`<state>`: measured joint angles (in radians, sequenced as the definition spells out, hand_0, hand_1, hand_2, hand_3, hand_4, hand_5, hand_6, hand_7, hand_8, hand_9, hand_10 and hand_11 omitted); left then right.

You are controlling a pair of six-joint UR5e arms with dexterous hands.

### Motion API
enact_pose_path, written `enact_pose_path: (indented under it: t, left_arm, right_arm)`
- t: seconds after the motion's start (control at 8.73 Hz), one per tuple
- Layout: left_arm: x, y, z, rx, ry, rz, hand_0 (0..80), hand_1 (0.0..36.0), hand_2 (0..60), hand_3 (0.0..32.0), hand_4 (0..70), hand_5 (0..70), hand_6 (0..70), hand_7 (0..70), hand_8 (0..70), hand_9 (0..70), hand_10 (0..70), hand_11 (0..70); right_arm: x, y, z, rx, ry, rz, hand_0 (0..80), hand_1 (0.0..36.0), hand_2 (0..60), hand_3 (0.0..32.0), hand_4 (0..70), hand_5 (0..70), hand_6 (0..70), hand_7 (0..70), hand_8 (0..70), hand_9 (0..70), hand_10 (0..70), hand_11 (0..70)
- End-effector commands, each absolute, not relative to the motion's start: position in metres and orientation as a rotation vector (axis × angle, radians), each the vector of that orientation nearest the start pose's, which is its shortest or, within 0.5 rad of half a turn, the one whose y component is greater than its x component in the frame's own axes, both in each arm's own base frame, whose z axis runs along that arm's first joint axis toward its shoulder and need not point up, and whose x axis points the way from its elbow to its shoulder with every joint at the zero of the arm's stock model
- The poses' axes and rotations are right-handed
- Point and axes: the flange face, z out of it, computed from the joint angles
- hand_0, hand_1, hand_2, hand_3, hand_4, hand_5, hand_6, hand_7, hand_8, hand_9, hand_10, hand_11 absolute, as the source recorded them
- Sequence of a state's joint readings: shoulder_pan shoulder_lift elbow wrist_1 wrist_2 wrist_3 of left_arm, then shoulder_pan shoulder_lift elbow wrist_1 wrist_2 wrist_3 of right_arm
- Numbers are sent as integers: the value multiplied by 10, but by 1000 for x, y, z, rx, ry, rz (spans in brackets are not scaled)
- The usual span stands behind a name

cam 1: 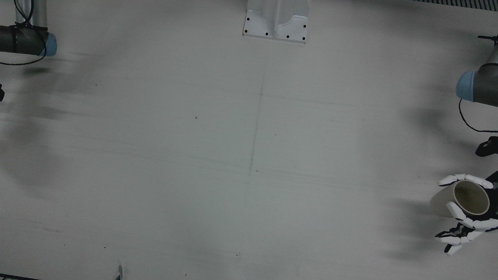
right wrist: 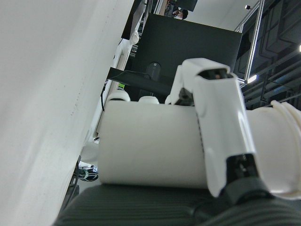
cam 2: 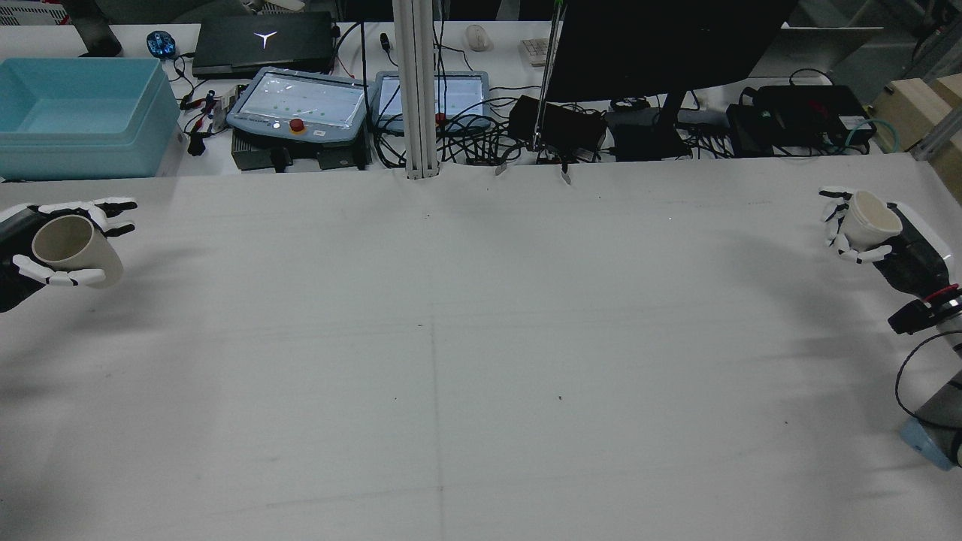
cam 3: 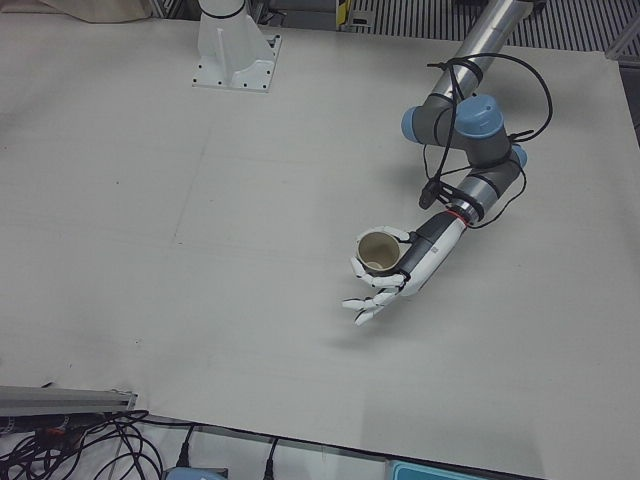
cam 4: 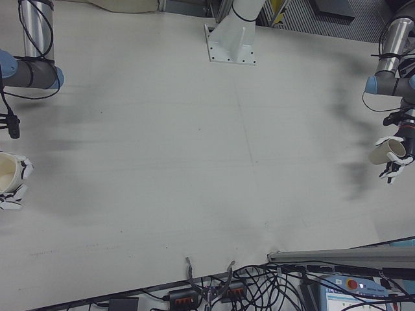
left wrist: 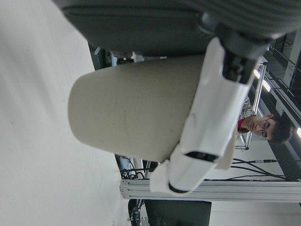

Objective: Pour water
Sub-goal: 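Carry both cups back outward and lower them near the table edges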

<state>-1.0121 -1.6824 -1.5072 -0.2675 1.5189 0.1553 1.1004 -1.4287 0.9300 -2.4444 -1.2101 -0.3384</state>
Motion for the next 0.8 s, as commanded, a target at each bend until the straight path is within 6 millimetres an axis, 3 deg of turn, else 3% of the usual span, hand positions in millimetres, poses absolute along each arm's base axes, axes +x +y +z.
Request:
enact_pose_path:
  t: [0.0,0.11,0.23,0.46,0.69]
  left_arm:
    - [171,-536,662,-387,2229,-1577,800,360,600,0,700,700,155,215,75,82,98,178]
    - [170,-535,664,-369,2230,-1567,800,360,600,0,700,700,156,216,76,84,98,178]
    - [170,-535,672,-341,2237,-1551,800,360,600,0,700,700,154,215,75,83,97,177]
    - [162,-534,716,-265,2261,-1625,800,360,600,0,700,700,155,214,78,84,96,176]
    - [162,-532,725,-233,2251,-1615,800,360,600,0,700,700,160,206,83,81,92,168]
  right_arm:
    - [-91,-529,854,-91,2576,-2096,600,184,0,122,0,71,0,0,0,0,0,0]
    - [-88,-523,855,-59,2566,-2087,590,176,0,198,0,70,0,0,0,0,0,0]
    - [-84,-527,845,-31,2562,-2047,579,169,0,320,0,64,0,0,0,0,0,0]
    - [-69,-519,847,-26,2540,-2031,563,160,0,320,0,55,0,0,0,0,0,0]
    - [-67,-521,841,-25,2545,-2010,563,171,0,320,0,57,0,0,0,0,0,0]
